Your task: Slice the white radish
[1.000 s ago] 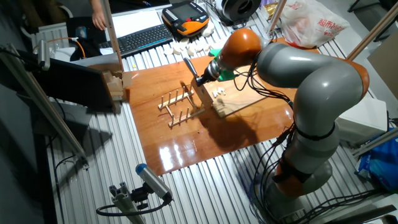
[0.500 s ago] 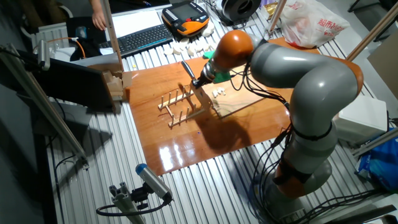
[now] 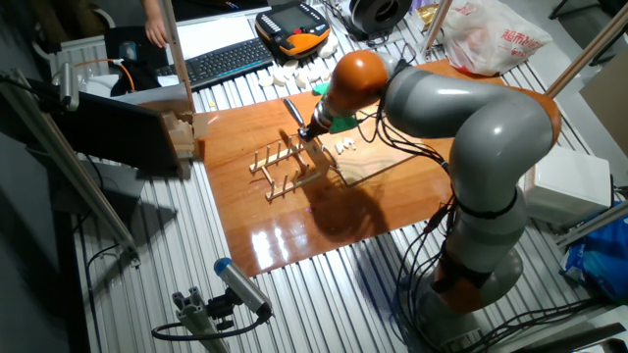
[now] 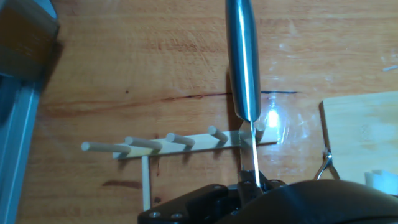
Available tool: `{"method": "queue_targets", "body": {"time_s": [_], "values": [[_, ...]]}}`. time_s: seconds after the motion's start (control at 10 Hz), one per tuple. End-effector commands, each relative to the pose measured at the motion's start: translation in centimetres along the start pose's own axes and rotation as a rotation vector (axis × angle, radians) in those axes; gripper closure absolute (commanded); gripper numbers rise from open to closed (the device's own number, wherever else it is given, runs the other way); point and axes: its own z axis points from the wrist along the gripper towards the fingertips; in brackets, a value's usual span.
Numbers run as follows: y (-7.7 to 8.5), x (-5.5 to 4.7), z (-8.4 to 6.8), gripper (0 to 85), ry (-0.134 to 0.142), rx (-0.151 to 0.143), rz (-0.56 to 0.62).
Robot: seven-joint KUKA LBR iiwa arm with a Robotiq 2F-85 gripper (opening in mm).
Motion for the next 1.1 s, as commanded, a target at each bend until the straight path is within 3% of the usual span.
{"method": "queue_targets", "body": {"time_s": [0.0,0.2,0.6,0.9,1.0], "values": [[-0.1,-0.2,0.3,85.0,0.005,0.024,-0.015],[-0.3,-0.6,1.3,85.0,0.018,0.06,-0.039],[-0.6,-1.0,3.1,85.0,0.035,0.063,-0.021],[-0.5,-1.1,4.4,85.0,0.031,0.098,-0.017],[-0.5,-1.1,4.8,85.0,0.029,0.097,-0.018]]}}
